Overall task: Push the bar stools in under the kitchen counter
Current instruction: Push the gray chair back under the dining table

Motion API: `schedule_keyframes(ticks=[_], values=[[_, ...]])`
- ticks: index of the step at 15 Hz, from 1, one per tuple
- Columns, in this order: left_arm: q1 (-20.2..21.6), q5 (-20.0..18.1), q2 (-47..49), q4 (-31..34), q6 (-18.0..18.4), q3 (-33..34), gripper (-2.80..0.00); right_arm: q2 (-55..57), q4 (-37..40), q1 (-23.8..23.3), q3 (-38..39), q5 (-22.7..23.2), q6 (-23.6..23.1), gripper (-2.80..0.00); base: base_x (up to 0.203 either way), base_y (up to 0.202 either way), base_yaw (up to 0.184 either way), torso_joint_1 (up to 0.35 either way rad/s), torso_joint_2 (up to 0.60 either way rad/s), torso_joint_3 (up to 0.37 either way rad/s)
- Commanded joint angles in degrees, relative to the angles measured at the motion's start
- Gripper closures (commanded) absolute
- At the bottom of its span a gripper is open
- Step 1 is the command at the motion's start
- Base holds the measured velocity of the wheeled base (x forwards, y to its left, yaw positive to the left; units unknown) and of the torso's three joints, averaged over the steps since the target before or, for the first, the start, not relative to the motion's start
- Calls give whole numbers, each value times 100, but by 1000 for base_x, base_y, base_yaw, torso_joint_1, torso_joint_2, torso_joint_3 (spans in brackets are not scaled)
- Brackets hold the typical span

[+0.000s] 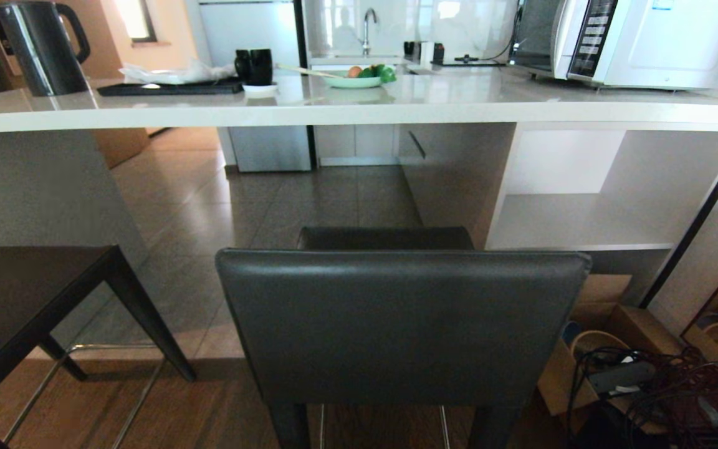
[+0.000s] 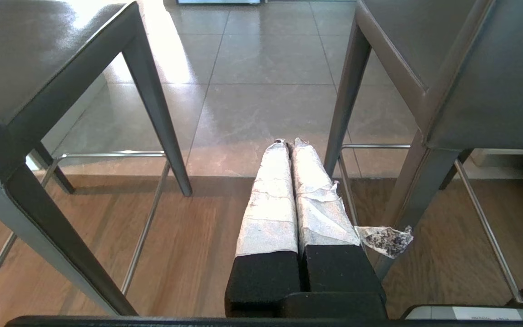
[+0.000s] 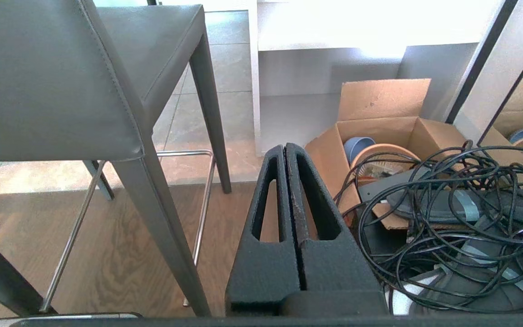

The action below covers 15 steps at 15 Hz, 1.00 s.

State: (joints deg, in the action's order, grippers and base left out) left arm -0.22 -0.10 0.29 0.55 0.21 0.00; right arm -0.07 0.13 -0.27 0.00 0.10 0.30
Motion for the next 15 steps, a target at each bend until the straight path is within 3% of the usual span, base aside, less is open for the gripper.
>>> schedule_keyframes(ticks=[1, 6, 8, 10, 12, 15], values=[[4, 1, -3, -2, 6, 0, 0, -1, -5, 0, 0, -1, -4, 0, 0, 0, 0, 0, 0, 0], [4, -7, -6, 3, 74, -9, 0, 8, 22, 0, -83, 88, -227, 0, 0, 0, 0, 0, 0, 0], [4, -44, 103, 23, 51, -427, 0, 407, -3, 0, -406, 112, -107, 0, 0, 0, 0, 0, 0, 0], [0, -127, 867, -128, -65, -869, 0, 1286, -162, 36, -995, 139, 209, 0, 0, 0, 0, 0, 0, 0], [1, -165, 2306, -925, -131, -1126, 0, 2495, -644, 99, -1315, 176, 317, 0, 0, 0, 0, 0, 0, 0], [-150, -198, 4725, -2867, -155, -1239, 0, 4685, -2344, 277, -1415, 219, 318, 0, 0, 0, 0, 0, 0, 0]])
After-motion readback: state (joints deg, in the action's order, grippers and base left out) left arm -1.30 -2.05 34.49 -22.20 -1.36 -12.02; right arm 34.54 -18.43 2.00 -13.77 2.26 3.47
